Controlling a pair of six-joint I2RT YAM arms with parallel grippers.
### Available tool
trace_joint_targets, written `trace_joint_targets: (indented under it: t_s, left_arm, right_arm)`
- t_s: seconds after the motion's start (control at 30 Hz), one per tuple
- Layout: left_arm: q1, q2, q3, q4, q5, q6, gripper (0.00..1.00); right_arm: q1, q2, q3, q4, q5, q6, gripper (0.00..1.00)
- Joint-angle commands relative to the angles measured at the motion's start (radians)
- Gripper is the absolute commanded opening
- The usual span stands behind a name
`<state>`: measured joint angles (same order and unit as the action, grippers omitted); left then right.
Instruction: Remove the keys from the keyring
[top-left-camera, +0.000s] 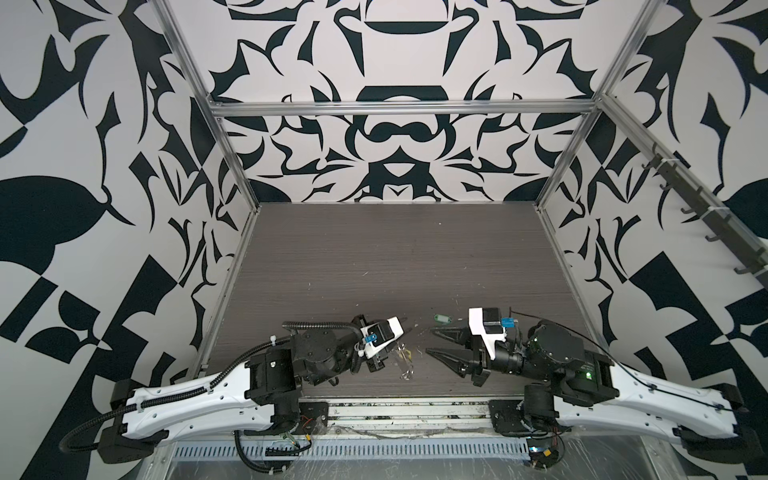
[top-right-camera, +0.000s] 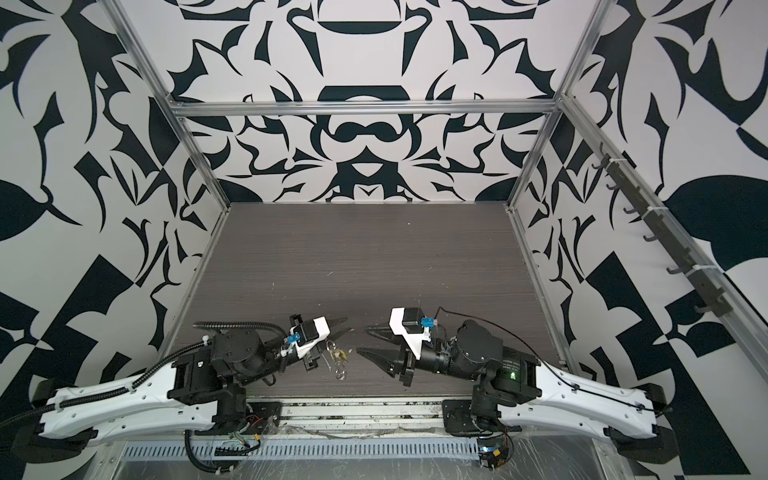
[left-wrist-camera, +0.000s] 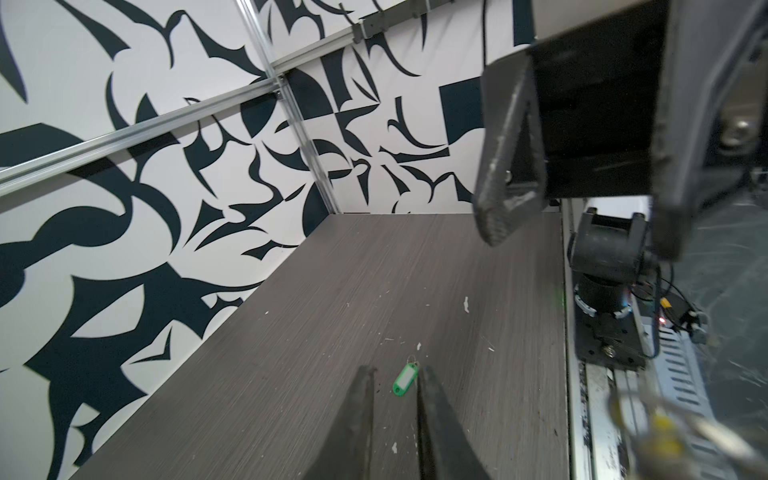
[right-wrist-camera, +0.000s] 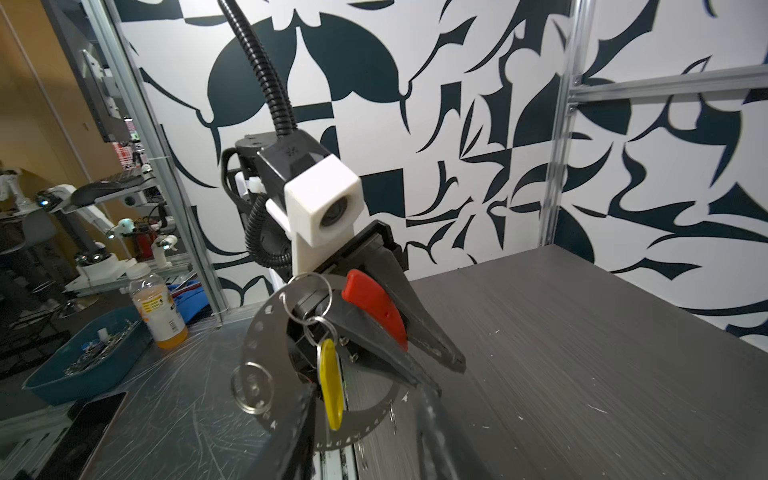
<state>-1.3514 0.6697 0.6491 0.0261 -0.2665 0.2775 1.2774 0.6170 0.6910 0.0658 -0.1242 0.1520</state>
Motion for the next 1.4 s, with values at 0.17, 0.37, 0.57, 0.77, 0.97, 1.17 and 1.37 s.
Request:
trace_joint_targets:
  t_s: [0.17, 0.37, 0.57, 0.77, 0.97, 1.17, 1.37]
  left_arm:
    - [0.001, -0.055, -0.006, 0.002, 0.159, 0.068, 0.00]
    - [0.002, -0.048, 0.007, -0.030, 0.215, 0.049, 0.00]
    - [0.002, -0.026, 0.017, -0.034, 0.246, 0.046, 0.00]
    - [0.002, -0.017, 0.021, -0.038, 0.255, 0.048, 0.00]
    - [0.002, -0.034, 0.012, -0.033, 0.251, 0.051, 0.00]
    - [0.001, -0.031, 0.022, -0.048, 0.258, 0.056, 0.00]
    - [0.002, -0.044, 0.024, -0.052, 0.238, 0.072, 0.00]
  right_arm:
    - [-0.004, 0.035, 0.086, 0.020, -0.253, 0.027, 0.46]
    - [-0.013, 0.114, 0.153, -0.010, -0.344, 0.001, 0.48]
    - [-0.035, 0.190, 0.188, -0.009, -0.411, 0.011, 0.50]
    - [-0.129, 0.227, 0.156, 0.106, -0.561, 0.129, 0.52]
    - [-0.179, 0.252, 0.129, 0.191, -0.649, 0.213, 0.53]
    - [-0.208, 0.306, 0.131, 0.258, -0.726, 0.306, 0.53]
    - [-0.210, 0.353, 0.147, 0.244, -0.746, 0.337, 0.51]
